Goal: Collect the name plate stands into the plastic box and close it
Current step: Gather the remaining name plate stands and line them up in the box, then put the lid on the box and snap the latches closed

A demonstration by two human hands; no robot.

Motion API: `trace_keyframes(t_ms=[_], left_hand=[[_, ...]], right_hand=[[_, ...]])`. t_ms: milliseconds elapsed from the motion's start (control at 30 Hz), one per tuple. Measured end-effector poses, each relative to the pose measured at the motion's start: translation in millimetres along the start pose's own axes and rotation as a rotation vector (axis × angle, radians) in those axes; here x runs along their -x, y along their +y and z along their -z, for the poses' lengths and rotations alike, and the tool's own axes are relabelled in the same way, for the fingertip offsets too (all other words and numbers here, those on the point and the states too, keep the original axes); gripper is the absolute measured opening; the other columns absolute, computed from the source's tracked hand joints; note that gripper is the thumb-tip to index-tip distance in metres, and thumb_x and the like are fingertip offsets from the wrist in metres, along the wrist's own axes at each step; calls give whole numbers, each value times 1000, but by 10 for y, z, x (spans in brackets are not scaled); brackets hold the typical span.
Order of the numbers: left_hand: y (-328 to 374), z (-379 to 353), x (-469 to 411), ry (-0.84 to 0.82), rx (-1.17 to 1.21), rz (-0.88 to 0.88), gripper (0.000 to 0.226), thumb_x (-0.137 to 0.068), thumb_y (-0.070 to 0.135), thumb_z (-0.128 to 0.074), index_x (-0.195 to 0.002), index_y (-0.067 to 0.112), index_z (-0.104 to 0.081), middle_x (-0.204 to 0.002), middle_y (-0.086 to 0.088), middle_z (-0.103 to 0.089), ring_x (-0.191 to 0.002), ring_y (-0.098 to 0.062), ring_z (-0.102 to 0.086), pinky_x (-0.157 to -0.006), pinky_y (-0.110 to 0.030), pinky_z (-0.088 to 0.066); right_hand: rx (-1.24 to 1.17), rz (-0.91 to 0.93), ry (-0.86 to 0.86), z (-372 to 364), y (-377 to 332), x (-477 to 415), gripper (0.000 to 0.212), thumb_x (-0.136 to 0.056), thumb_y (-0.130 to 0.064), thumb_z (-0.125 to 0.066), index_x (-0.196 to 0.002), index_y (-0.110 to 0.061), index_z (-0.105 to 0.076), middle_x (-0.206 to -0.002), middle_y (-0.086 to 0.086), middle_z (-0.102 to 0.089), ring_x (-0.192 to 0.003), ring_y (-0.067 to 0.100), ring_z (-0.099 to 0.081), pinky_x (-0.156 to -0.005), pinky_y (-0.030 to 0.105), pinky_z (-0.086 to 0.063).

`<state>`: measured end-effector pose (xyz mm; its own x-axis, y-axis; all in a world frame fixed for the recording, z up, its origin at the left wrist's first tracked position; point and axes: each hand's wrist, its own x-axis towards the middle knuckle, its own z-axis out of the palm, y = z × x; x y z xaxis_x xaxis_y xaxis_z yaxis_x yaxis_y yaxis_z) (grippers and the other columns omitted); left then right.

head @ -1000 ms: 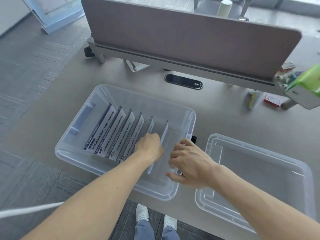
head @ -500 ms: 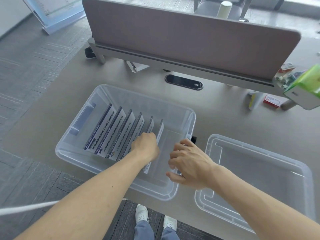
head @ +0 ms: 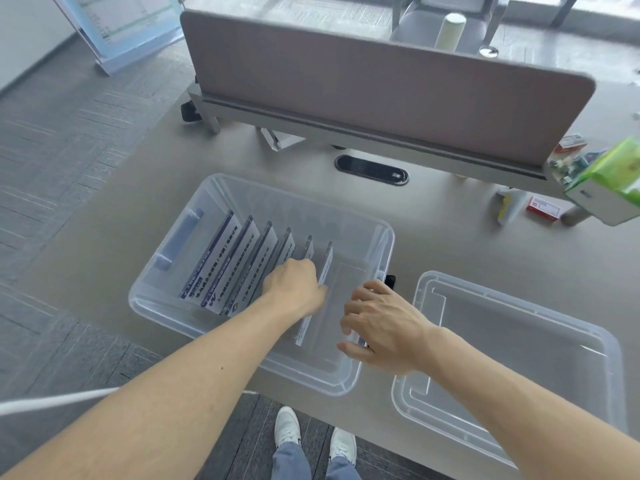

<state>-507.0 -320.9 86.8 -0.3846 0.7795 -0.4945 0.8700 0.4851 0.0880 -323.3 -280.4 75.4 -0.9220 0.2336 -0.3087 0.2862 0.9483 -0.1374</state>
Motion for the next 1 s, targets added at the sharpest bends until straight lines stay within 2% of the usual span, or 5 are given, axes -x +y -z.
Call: trace_keyframes(t_ms=[100, 200, 333, 567, 1000], left_hand=[[-81, 425, 126, 13, -44, -78, 36, -97, 45, -55, -114, 13, -59, -106, -8, -65, -92, -30, -63, -73, -36, -53], [-116, 1010, 279, 26, -84, -146, 39, -96, 43, -54, -125, 17, -56, -120, -9, -64, -105, -32, -62, -87, -44, -55], [18, 1735, 565, 114, -218, -234, 50, -95, 44, -55, -137, 19, -47, -134, -7, -54, -123, -29, -53, -100, -45, -47], [657, 2623, 1022, 291, -305, -372, 59, -93, 51, -56, -143, 22, -44, -143, -5, -47, -132, -27, -46, -106, -45, -41], [1840, 2148, 1439, 250, -330, -574, 72, -92, 65, -46, -148, 21, -38, -151, -5, -42, -137, -27, -40, -110, -46, -37]], right_hand=[[-65, -27, -49, 250, -12, 45, 50, -98, -61, -37, -121, -23, -61, -116, -1, -63, -108, 23, -56, -104, 37, -37], [-189, -110, 49, 781, 55, 130, 44, -100, -48, -50, -137, -24, -48, -132, 0, -54, -118, 24, -54, -101, 36, -41], [-222, -367, 106, 1507, 261, 387, 52, -100, -58, -43, -141, -27, -46, -135, -1, -54, -125, 24, -53, -102, 39, -43], [-210, -731, 205, 2378, 527, 1306, 57, -98, -64, -39, -140, -26, -47, -139, 4, -52, -133, 27, -49, -107, 42, -41], [-259, -1146, 104, 1971, 649, 3337, 71, -95, -70, -38, -149, -23, -39, -150, 8, -47, -139, 27, -44, -111, 43, -37]])
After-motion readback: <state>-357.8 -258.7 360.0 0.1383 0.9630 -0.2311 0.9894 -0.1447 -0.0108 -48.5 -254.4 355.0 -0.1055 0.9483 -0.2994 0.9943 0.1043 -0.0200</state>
